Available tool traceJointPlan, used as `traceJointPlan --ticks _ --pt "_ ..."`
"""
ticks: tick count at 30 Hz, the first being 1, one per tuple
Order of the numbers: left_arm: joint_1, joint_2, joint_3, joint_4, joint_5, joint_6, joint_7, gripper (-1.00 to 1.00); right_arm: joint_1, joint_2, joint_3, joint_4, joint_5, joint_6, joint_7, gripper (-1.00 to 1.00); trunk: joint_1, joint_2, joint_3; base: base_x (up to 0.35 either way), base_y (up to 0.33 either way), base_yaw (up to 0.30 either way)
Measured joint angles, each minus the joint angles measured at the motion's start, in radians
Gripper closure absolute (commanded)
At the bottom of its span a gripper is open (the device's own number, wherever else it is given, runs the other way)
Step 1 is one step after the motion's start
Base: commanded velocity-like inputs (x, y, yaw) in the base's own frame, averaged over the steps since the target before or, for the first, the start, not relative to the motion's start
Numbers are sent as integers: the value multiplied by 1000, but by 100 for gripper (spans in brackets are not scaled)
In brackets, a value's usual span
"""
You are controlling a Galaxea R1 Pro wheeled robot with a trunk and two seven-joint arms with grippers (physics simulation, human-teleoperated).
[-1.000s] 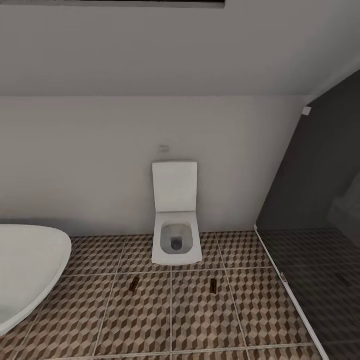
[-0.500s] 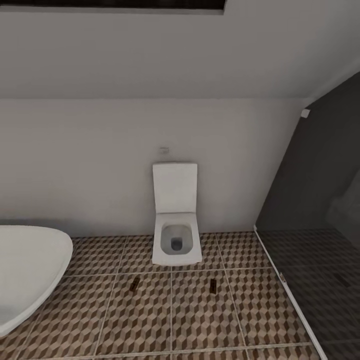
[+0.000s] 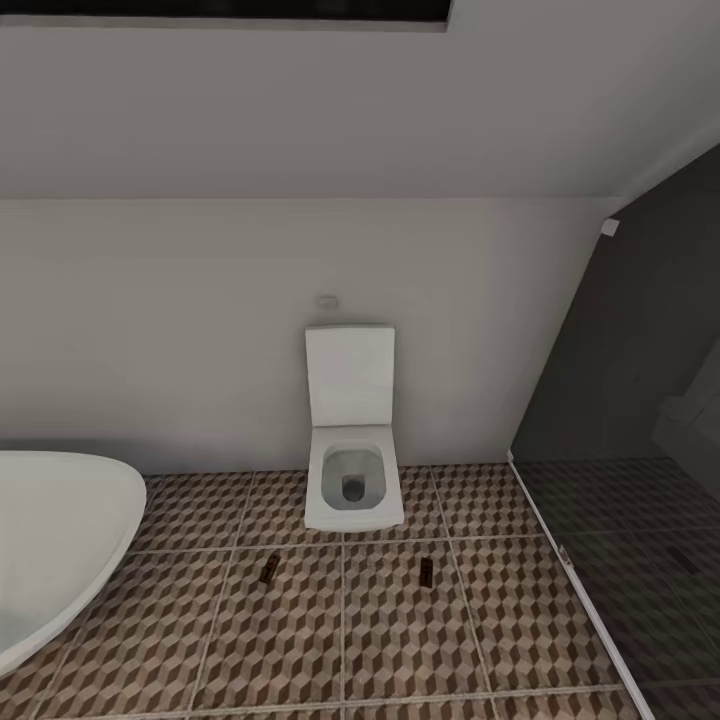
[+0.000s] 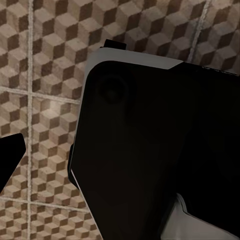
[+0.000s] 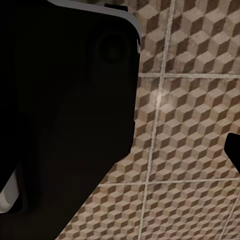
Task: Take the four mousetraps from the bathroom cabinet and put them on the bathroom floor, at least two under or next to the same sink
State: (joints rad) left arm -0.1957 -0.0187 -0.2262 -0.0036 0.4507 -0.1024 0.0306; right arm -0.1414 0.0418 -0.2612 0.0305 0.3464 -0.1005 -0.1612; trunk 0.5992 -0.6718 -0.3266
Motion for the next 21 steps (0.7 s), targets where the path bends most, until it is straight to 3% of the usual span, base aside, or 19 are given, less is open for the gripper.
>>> traceJointPlan --ticks 21 --pt "1 6 -3 -6 2 0 2 -100 0 -7 -1 0 1 3 1 -100 0 0 0 0 0 0"
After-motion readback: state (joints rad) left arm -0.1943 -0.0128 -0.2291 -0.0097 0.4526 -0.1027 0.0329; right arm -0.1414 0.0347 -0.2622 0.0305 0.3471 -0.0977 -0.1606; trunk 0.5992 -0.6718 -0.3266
